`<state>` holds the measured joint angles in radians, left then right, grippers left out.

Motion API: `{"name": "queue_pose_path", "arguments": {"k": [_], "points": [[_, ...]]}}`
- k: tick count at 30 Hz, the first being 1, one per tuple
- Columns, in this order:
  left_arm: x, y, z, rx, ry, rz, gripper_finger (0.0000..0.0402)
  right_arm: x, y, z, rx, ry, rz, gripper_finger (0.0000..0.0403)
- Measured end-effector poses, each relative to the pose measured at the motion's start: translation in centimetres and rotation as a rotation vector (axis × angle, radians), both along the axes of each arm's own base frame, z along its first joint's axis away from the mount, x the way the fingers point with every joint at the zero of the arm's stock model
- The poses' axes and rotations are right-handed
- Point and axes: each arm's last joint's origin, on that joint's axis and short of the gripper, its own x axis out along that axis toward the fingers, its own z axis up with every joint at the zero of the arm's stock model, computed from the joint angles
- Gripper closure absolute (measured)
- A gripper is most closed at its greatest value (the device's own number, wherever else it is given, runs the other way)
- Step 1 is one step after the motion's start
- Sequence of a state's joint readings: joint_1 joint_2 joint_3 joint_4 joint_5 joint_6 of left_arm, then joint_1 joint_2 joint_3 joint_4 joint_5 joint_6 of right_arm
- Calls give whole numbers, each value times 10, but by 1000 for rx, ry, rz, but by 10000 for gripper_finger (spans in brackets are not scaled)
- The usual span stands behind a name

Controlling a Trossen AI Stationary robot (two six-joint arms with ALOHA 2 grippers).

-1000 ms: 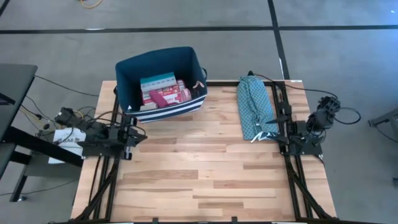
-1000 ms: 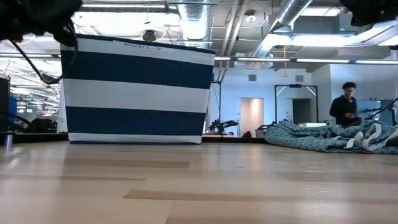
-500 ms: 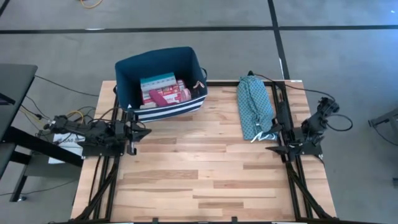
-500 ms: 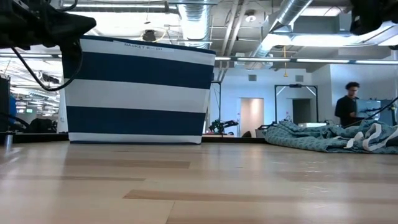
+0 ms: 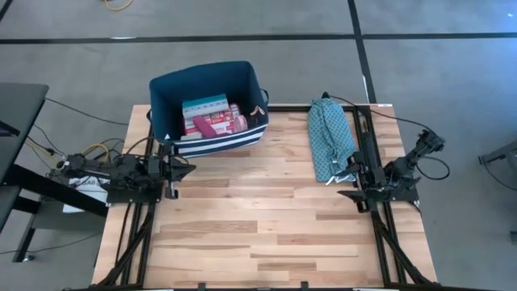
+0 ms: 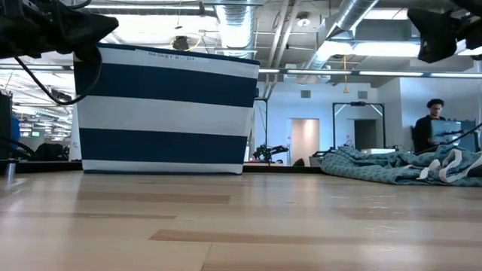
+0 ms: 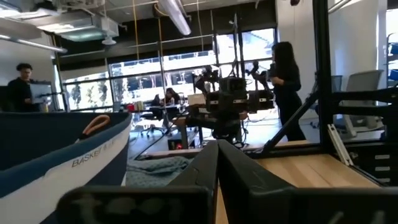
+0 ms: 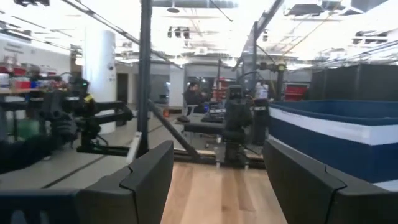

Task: Pick & place medical supplies in basket/bin
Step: Return to Home Position

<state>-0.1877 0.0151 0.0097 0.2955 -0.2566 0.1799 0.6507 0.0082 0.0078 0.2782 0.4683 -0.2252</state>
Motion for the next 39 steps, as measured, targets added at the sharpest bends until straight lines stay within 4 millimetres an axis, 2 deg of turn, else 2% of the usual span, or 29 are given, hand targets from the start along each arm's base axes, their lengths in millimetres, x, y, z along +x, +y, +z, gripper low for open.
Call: {"name": "queue_pose_path", "arguments": {"k": [4, 7, 11, 16, 22, 25, 30, 34, 39], "points": [[0, 0, 1, -53, -20, -29, 401, 2, -3, 0, -14, -2, -45, 159], [-1, -2, 5, -78, -60, -115, 402, 3, -6, 0, -18, -1, -80, 159], [-3, -6, 9, -8, -100, -239, 402, 5, -10, 0, -24, -4, -112, 159], [-4, -6, 10, 59, -118, -231, 402, 7, -14, 0, -39, -17, -96, 159], [-1, -7, 3, 27, -43, -244, 402, 10, -22, -1, -36, -6, -183, 159], [-1, -7, 2, -35, -31, -263, 402, 11, -26, -3, 50, 18, -229, 159], [-1, -7, 3, -33, -35, -262, 402, 14, -30, -18, 140, 169, -263, 159], [0, -7, 1, -53, -8, -274, 401, 17, -31, -22, 198, 211, -278, 159], [4, -9, -11, -144, 129, -334, 401, 19, -32, -25, 210, 249, -297, 159]]}}
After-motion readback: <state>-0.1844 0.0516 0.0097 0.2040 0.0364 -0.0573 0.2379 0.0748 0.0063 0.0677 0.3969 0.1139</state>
